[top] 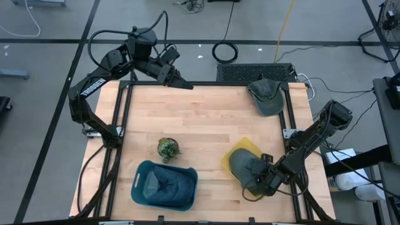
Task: Pick & Place hat
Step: Put the bottom black cap into the yellow bin, then put the black cap into the yellow bin
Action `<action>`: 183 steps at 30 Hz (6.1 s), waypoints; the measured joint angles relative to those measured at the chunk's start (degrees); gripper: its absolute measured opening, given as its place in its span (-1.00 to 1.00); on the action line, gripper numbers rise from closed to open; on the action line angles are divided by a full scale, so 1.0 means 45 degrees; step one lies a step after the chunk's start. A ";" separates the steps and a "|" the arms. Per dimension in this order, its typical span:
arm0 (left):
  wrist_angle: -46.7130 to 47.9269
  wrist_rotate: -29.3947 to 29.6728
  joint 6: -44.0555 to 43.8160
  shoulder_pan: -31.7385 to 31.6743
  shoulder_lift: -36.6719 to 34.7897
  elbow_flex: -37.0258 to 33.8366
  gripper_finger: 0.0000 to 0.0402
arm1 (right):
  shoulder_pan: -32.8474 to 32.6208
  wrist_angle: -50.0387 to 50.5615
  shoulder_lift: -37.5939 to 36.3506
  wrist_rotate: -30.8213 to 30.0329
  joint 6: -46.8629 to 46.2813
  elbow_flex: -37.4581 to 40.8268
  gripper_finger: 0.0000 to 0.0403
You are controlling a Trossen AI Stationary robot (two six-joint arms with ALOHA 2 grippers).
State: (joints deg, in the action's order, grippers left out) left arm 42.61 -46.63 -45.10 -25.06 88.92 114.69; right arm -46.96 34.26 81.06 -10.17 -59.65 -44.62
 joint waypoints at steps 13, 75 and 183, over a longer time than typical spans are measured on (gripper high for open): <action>0.0000 0.0029 0.0330 0.0000 0.0000 0.0000 -0.32 | -0.0005 -0.0068 0.0005 0.0178 -0.0978 0.0000 0.25; 0.0002 0.0000 0.0971 0.0003 0.0000 0.0000 -0.32 | 0.0211 -0.2005 -0.7687 0.0398 -0.2705 0.0015 0.43; -0.0602 0.0350 0.1289 0.0000 0.0005 0.0005 -0.32 | 1.9963 0.6626 0.3737 -0.1114 0.7601 -0.6894 0.36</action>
State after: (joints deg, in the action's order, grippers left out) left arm 39.90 -45.06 -39.30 -25.06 88.95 114.72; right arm 42.87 64.08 97.87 -15.19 -25.44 -75.64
